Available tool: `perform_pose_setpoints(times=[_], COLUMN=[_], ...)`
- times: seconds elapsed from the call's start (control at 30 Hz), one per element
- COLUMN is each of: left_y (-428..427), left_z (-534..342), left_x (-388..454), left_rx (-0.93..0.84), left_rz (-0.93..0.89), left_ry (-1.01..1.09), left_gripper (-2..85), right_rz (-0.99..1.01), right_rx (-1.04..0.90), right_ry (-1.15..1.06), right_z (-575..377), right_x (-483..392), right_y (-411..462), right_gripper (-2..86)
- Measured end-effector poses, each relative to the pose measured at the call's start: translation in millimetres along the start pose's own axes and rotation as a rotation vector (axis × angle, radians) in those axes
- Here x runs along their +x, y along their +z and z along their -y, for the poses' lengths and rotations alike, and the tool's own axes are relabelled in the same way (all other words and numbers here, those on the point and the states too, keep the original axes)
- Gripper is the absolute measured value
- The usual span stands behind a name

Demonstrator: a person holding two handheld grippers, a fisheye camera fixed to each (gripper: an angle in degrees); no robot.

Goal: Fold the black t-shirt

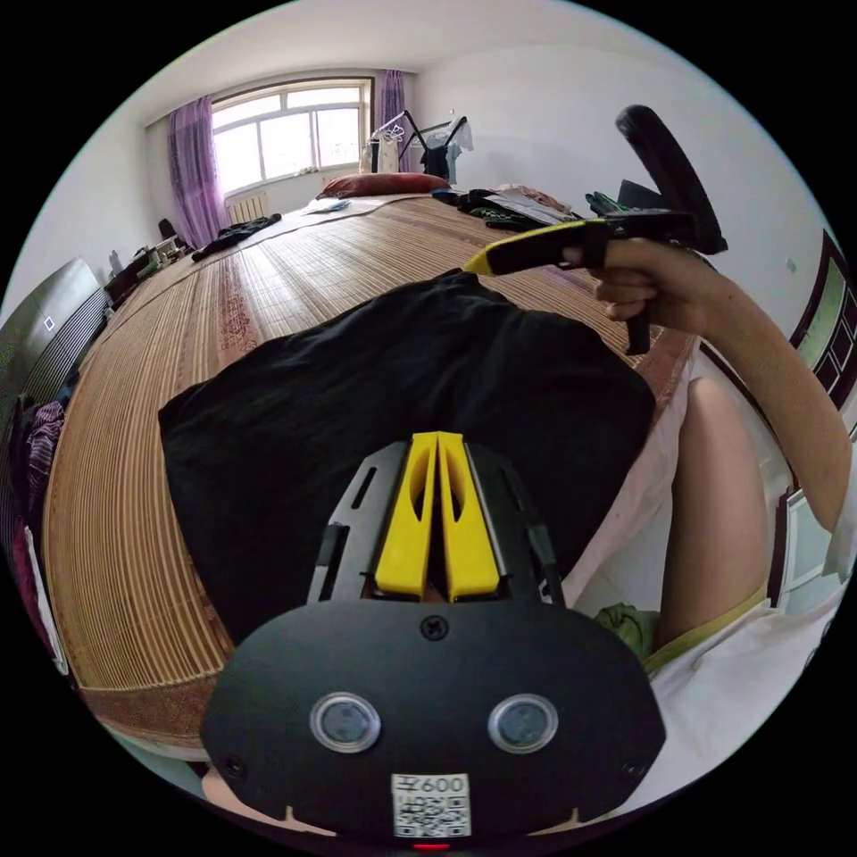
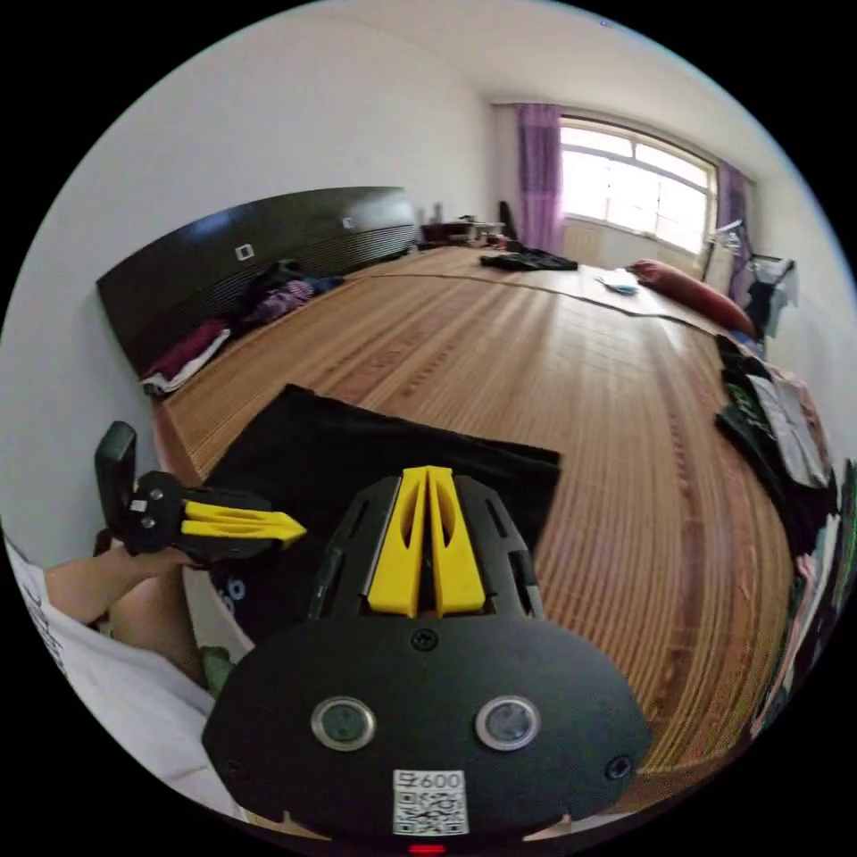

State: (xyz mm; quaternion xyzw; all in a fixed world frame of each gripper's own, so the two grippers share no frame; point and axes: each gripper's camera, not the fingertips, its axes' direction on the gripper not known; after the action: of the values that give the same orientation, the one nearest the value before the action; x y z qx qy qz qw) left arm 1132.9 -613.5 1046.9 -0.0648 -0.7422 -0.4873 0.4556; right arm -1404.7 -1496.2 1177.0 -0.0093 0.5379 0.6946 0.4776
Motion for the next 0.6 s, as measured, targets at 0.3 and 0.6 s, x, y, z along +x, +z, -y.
perform_pose_setpoints(times=[0.3,0.6], left_y=[5.4,6.5], left_z=[-19.2,-32.2], left_x=[54.7,96.8], left_rx=[0.010,0.019], left_rz=[0.051,0.041], left_ry=[0.023,0.014], left_gripper=[0.6,0.6], right_rz=[0.199,-0.078], right_rx=[-0.201,-0.026], right_ry=[-0.061,0.096], right_z=[69.1,80.2], right_x=[-89.0,-49.0], right_y=[112.0,65.6], right_gripper=[-0.8,-0.9])
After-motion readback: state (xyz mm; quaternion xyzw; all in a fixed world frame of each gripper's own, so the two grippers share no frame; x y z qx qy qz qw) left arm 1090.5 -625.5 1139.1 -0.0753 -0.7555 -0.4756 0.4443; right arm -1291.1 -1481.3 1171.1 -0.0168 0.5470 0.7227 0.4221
